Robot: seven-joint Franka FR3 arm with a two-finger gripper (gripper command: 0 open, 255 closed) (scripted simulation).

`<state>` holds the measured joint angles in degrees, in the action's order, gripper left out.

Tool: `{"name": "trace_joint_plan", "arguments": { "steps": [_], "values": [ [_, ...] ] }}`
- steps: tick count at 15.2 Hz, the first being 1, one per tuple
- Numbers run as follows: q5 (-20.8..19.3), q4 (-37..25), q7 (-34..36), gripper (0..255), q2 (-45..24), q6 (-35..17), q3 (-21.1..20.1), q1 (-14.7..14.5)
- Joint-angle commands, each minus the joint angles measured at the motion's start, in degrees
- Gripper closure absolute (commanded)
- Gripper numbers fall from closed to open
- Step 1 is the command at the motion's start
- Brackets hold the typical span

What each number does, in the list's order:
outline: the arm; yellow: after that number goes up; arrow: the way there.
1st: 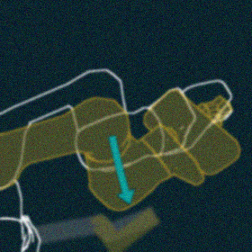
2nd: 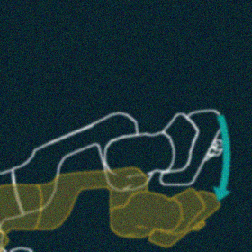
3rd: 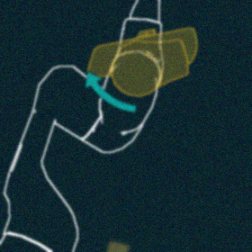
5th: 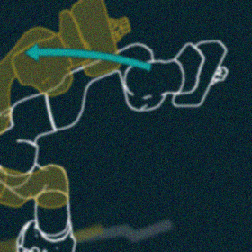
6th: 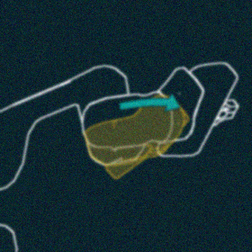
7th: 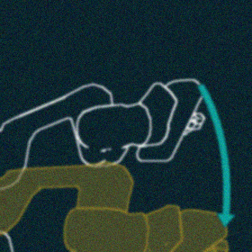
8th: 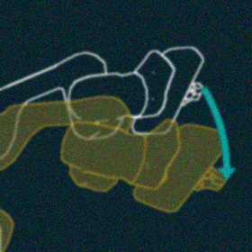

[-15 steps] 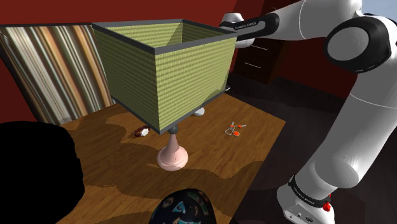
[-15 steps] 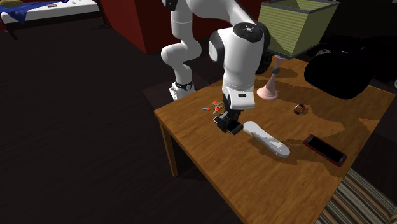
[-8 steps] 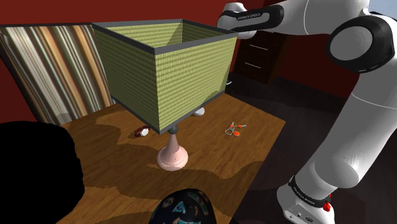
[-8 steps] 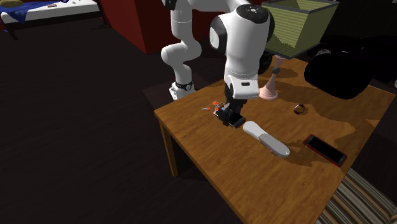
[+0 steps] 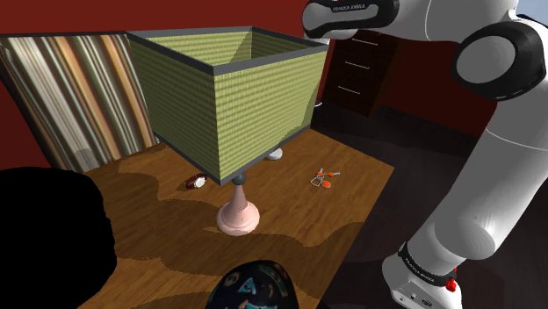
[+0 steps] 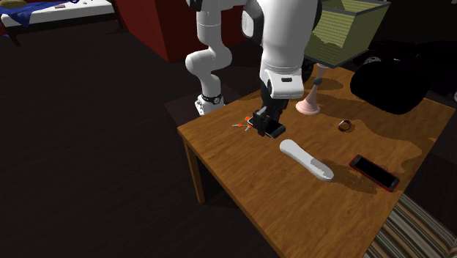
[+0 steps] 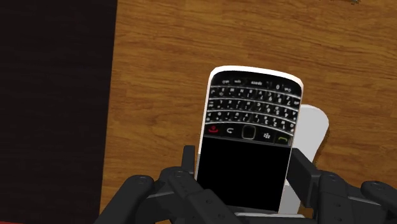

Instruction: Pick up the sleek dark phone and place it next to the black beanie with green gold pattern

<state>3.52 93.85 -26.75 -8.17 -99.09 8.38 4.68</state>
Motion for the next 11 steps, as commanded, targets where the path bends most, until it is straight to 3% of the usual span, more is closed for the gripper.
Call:
{"name": "trace_joint_plan", "arguments": {
  "steps": [1, 11],
  "values": [
    [0.0, -1.6, 0.1, 255, 0.1, 1.8, 0.0, 0.0],
    [0.1, -10.8, 0.3, 255, -1.0, 9.9, 0.1, 0.2]
  ]
}}
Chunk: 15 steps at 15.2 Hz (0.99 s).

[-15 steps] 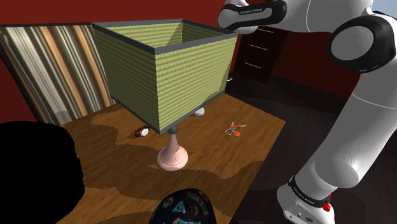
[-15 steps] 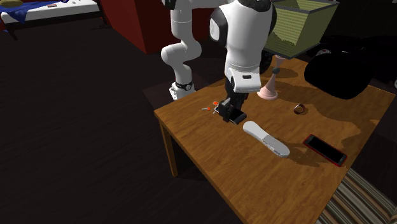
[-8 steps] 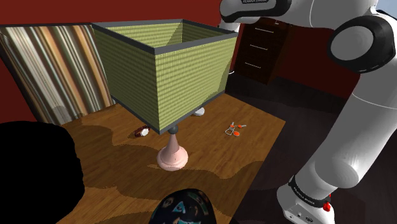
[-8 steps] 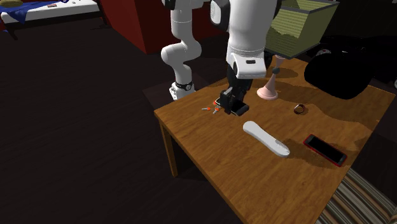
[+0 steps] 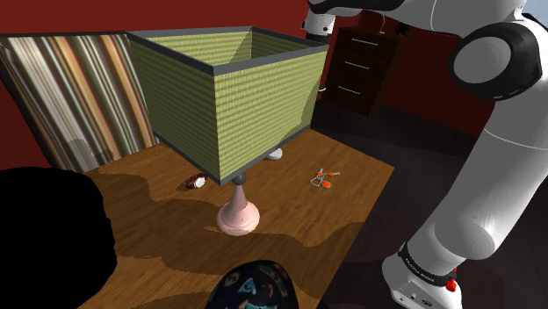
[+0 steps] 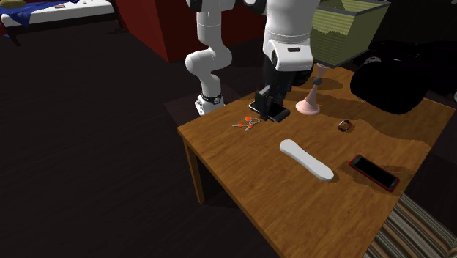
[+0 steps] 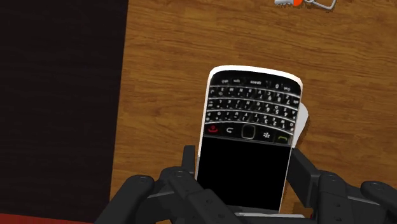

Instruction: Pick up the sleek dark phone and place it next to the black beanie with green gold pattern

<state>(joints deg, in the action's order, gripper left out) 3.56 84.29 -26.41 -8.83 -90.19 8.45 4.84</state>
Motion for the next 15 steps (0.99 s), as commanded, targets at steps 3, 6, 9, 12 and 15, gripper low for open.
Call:
{"name": "trace_joint_plan", "arguments": {
  "steps": [3, 6, 9, 12, 15],
  "values": [
    [-0.5, 3.1, 2.0, 255, 3.6, 0.3, -0.8, -1.3],
    [-1.1, 10.1, 5.2, 255, 9.2, -1.2, -2.3, -3.0],
    [-1.3, 16.0, 8.5, 255, 14.2, -2.2, -4.0, -4.6],
    [-1.2, 21.1, 11.9, 255, 18.8, -2.9, -5.9, -6.0],
    [-0.7, 25.4, 15.3, 255, 23.0, -3.3, -8.0, -7.4]
  ]
}}
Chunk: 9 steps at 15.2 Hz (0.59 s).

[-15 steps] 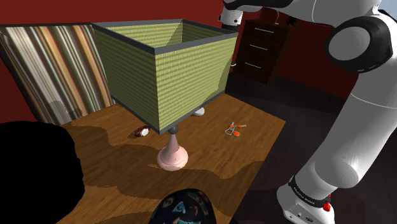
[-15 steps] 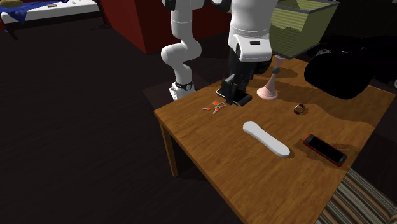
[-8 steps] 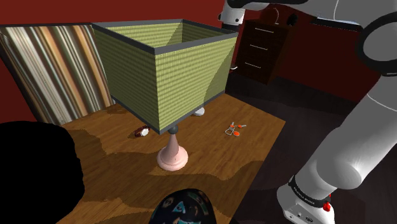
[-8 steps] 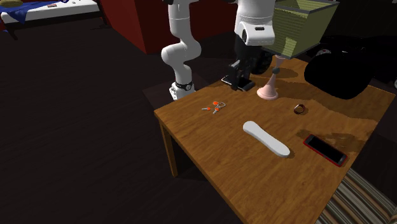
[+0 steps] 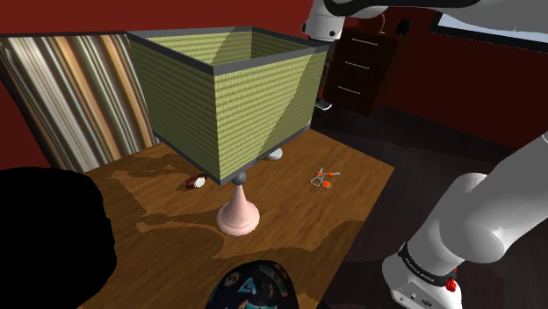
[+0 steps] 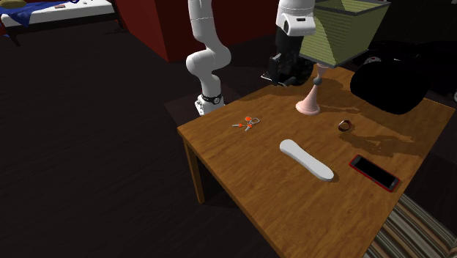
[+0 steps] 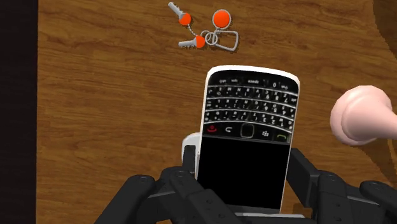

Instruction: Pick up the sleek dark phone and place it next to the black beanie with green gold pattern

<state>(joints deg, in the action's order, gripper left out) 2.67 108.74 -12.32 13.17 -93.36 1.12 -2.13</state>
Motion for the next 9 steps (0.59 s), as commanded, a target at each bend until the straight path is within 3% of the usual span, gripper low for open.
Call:
{"name": "trace_joint_plan", "arguments": {
  "steps": [1, 9],
  "values": [
    [0.4, 2.3, 2.3, 255, 2.3, -0.2, -1.4, -0.9],
    [3.4, 10.3, 11.8, 255, 11.0, -0.1, -7.9, -4.7]
  ]
}}
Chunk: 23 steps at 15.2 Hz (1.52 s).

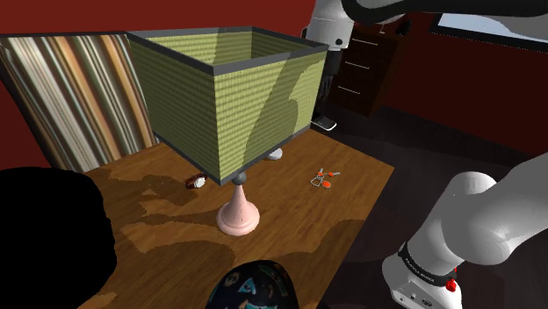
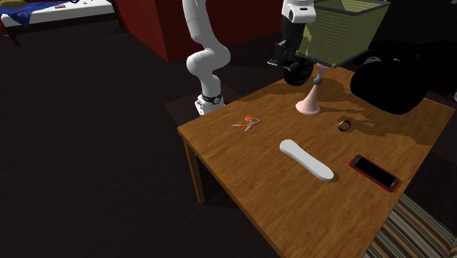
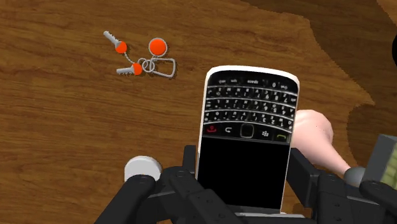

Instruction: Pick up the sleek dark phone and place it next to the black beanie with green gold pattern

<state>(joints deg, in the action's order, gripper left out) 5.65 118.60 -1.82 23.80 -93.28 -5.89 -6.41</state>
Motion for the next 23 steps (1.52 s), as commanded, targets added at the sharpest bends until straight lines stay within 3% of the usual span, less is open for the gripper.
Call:
{"name": "trace_joint_plan", "arguments": {
  "steps": [1, 10, 19, 23],
  "values": [
    [0.9, 1.2, 2.5, 255, 1.3, -0.1, -1.7, -1.0],
    [6.0, 4.7, 14.0, 255, 6.7, 0.4, -10.2, -5.6],
    [11.0, 3.2, 26.3, 255, 7.3, 0.1, -19.9, -9.6],
    [11.5, 5.6, 26.3, 255, 7.6, -2.1, -20.5, -9.9]
  ]
}}
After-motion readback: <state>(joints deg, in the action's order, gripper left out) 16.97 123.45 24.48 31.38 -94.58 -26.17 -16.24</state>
